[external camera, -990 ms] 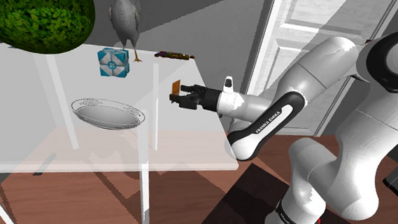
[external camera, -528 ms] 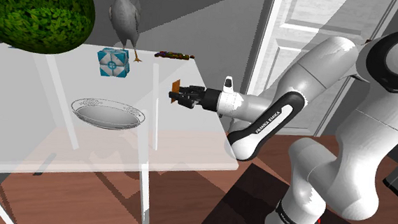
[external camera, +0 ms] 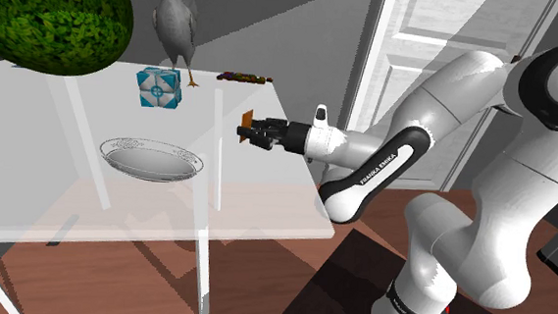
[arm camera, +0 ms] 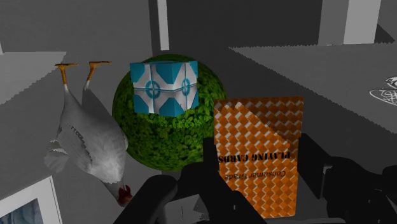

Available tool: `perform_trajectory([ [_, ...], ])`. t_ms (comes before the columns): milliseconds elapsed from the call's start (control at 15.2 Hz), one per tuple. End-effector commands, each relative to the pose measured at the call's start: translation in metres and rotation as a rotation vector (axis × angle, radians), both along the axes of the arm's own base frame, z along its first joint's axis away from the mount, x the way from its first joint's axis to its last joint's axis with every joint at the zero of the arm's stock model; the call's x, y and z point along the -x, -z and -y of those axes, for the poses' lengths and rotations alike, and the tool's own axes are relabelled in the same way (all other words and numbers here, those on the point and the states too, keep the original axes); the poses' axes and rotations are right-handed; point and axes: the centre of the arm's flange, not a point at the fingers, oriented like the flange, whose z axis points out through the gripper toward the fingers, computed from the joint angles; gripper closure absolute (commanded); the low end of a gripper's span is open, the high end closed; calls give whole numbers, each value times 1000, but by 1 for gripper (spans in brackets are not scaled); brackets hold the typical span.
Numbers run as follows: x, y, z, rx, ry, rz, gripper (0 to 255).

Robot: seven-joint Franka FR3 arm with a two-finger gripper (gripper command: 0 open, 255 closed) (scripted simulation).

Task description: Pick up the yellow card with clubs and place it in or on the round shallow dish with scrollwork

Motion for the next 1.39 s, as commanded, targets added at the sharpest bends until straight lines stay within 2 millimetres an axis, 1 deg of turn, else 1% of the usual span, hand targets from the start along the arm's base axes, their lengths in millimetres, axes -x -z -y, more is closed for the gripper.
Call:
perform_trajectory([
  [0, 0, -10, 0, 0, 0, 0, 255],
  [1320, 0, -116, 0, 0, 0, 0, 255],
])
